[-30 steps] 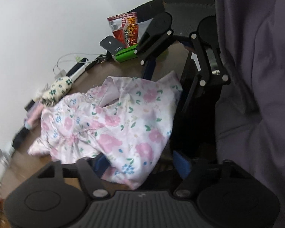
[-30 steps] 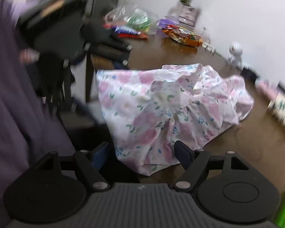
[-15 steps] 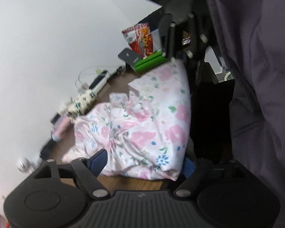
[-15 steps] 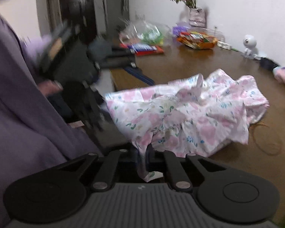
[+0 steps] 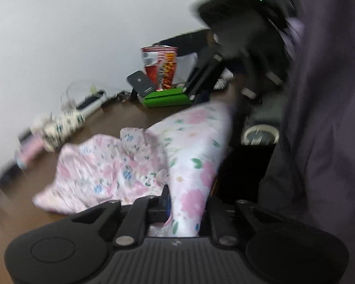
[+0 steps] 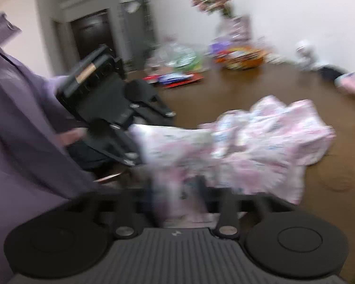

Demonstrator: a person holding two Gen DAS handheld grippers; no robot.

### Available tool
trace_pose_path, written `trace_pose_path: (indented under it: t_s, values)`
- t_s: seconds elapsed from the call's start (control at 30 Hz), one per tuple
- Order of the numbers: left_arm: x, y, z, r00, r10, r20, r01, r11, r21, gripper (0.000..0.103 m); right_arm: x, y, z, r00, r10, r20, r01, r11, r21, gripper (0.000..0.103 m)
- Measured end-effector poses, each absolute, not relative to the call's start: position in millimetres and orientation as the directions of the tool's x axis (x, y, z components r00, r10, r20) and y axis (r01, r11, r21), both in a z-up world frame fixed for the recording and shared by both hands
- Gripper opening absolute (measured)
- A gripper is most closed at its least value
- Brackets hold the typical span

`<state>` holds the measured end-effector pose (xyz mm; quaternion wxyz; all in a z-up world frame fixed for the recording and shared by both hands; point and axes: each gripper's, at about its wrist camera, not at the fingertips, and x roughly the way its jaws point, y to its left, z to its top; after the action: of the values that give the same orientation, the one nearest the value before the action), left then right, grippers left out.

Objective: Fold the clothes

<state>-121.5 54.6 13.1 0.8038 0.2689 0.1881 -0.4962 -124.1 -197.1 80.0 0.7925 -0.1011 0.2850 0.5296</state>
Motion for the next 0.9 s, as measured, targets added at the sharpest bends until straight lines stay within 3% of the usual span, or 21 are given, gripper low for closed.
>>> trace_pose_path:
  t_s: [0.1,0.33,0.4,0.47,0.57,0.7,0.73,0.77,0.83,0.87,0.9]
  values:
    - [-105,63,20,0.376,-0.719,-0.585,0.916,0.383,0.118,0.009,-144,-202,69,0.412,0.757,-0.508,-0.89,0.454,-0.047,0.074]
    - [-92,64,24,0.294,-0.719,-0.629,0.931,0.365,0.018,0.009,-151,-188,57,0.509,0.745,-0.431,-0.861,0.429,-0.275,0.073]
    - [-90,64,25,0.278,-0.721,-0.635,0.932,0.363,-0.004,0.009,-147,-184,59,0.483,0.77,-0.418,-0.874,0.394,-0.285,0.067]
    - [-88,64,26,0.261,-0.727,-0.636,0.931,0.365,-0.035,0.009,-132,-183,60,0.375,0.802,-0.465,-0.926,0.345,-0.152,0.056]
    - [-83,64,26,0.217,-0.727,-0.651,0.93,0.356,-0.087,0.009,-109,-182,60,0.194,0.84,-0.507,-0.962,0.263,0.067,0.022]
    - [-95,68,30,0.22,-0.729,-0.649,0.94,0.336,-0.058,0.016,-82,-201,62,0.011,0.91,-0.415,-0.899,0.191,0.395,0.01]
    - [-98,68,31,0.248,-0.724,-0.643,0.94,0.341,-0.022,0.024,-81,-205,63,-0.015,0.922,-0.388,-0.886,0.168,0.433,0.01]
    - [-101,66,31,0.289,-0.712,-0.64,0.936,0.35,0.033,0.039,-82,-207,65,-0.034,0.93,-0.367,-0.879,0.146,0.453,0.01]
    - [-107,59,28,0.355,-0.691,-0.629,0.927,0.348,0.142,0.053,-77,-205,65,-0.07,0.932,-0.356,-0.874,0.115,0.473,0.01]
    - [-108,56,25,0.358,-0.692,-0.626,0.929,0.328,0.169,0.053,-74,-202,64,-0.084,0.929,-0.36,-0.871,0.107,0.48,0.01]
    - [-108,53,23,0.355,-0.694,-0.626,0.933,0.311,0.184,0.046,-71,-199,63,-0.098,0.926,-0.366,-0.868,0.101,0.487,0.01]
